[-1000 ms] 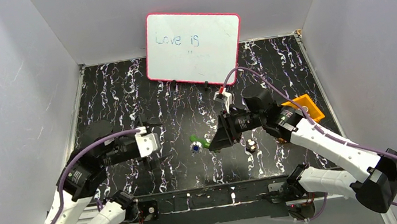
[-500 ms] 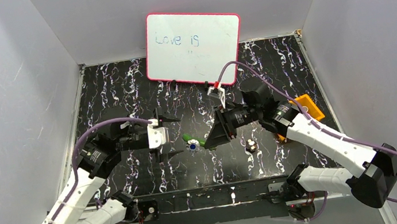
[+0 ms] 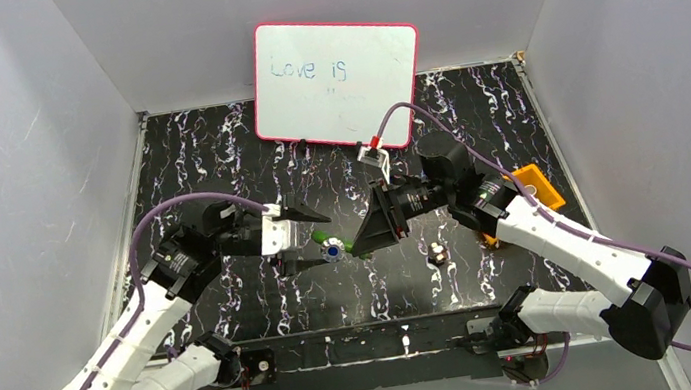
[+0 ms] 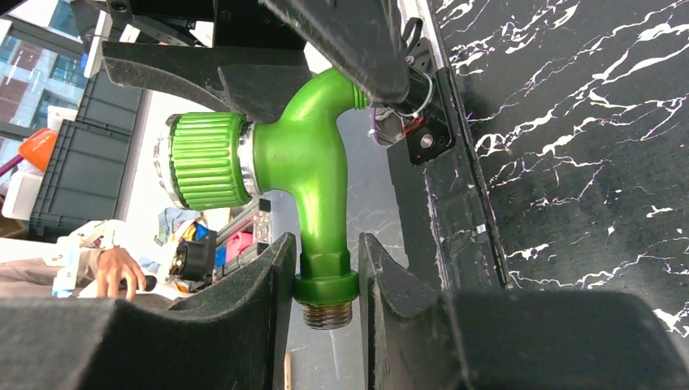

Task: Install the water faucets
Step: Pick up the water faucet from the center of the board.

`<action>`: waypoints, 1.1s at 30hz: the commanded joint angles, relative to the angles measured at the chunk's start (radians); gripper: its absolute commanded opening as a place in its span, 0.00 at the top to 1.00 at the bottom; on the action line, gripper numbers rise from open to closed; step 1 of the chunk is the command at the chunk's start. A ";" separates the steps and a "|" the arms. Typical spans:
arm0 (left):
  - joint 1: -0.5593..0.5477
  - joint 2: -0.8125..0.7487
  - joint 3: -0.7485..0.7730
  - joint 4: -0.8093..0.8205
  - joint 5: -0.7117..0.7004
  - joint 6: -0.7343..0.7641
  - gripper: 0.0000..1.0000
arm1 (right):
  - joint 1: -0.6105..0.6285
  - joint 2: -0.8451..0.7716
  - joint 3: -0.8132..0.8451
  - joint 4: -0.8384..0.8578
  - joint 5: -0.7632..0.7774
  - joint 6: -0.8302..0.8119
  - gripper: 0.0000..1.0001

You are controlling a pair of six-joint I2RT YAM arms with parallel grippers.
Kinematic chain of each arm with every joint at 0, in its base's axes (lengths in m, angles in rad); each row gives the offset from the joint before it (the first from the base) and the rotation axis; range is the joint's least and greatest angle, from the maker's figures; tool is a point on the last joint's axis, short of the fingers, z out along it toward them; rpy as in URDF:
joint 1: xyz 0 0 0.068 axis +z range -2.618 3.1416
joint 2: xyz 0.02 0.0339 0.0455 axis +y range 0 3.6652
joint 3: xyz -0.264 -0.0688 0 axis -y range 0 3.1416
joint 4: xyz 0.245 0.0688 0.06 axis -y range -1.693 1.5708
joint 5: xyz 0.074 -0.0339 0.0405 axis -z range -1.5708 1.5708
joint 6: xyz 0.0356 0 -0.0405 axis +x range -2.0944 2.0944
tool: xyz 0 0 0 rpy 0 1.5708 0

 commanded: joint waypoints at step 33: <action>-0.013 -0.032 0.006 0.080 0.142 -0.158 1.00 | -0.003 -0.187 0.076 0.050 0.262 -0.161 0.25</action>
